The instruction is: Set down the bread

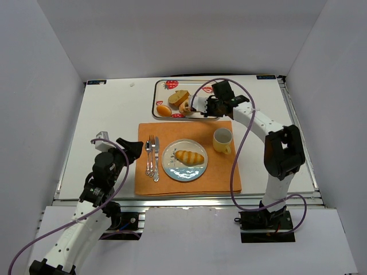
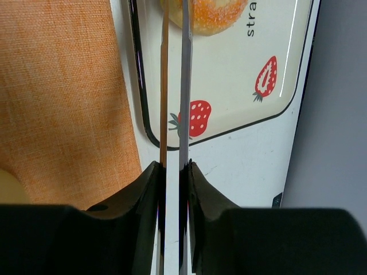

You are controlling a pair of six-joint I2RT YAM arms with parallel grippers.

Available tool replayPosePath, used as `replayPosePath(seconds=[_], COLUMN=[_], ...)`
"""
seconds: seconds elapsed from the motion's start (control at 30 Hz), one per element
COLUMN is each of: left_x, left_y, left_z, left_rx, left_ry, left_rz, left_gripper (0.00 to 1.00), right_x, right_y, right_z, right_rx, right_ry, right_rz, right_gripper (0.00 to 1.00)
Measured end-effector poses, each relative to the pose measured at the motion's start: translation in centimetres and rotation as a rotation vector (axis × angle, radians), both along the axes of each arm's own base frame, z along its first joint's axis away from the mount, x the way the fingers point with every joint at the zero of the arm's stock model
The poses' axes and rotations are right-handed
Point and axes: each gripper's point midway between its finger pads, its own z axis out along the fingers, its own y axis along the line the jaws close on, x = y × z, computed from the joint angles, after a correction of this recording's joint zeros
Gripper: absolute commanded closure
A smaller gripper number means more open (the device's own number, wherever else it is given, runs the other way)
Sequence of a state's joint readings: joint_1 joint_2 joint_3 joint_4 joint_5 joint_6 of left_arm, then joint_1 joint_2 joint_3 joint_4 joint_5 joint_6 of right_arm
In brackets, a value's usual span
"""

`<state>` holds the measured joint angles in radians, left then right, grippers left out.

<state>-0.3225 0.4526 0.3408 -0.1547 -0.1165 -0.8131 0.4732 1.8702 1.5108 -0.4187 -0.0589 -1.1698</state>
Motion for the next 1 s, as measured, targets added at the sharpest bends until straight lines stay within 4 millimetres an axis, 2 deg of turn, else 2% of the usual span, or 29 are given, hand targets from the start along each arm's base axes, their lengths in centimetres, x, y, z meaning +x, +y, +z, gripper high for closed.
replayPosePath(seconds=[0.1, 0.2, 0.33, 0.43, 0.57, 0.63, 0.87, 0.93, 1.0], left_x=[0.0, 0.0, 0.0, 0.0, 0.1, 0.1, 0.1, 0.1, 0.1], left_y=[0.0, 0.0, 0.0, 0.0, 0.0, 0.0, 0.0, -0.1, -0.1], left_z=[-0.1, -0.1, -0.1, -0.1, -0.1, -0.2, -0.2, -0.2, -0.2], left_rx=[0.001, 0.001, 0.001, 0.001, 0.001, 0.003, 0.002, 0.002, 0.003], left_ry=[0.004, 0.004, 0.003, 0.003, 0.004, 0.007, 0.007, 0.007, 0.009], left_rz=[0.0, 0.0, 0.0, 0.0, 0.0, 0.0, 0.0, 0.0, 0.0], left_gripper=[0.25, 0.25, 0.25, 0.25, 0.25, 0.25, 0.25, 0.25, 0.25], right_x=[-0.8, -2.1, -4.8, -7.2, -10.6, -13.2, -25.1, -27.1, -27.9], right_y=[-0.1, -0.3, -0.6, -0.8, -0.8, -0.9, -0.7, -0.6, -0.7], right_z=[1.3, 3.9, 7.5, 8.8, 8.1, 7.2, 4.0, 3.6, 3.2], right_rx=[0.023, 0.066, 0.133, 0.176, 0.205, 0.215, 0.195, 0.189, 0.18], right_ry=[0.003, -0.015, -0.039, -0.026, 0.065, 0.128, 0.277, 0.293, 0.298], right_rz=[-0.003, 0.003, 0.031, 0.054, 0.102, 0.145, 0.353, 0.392, 0.403], right_gripper=[0.94, 0.94, 0.94, 0.94, 0.93, 0.93, 0.9, 0.88, 0.86])
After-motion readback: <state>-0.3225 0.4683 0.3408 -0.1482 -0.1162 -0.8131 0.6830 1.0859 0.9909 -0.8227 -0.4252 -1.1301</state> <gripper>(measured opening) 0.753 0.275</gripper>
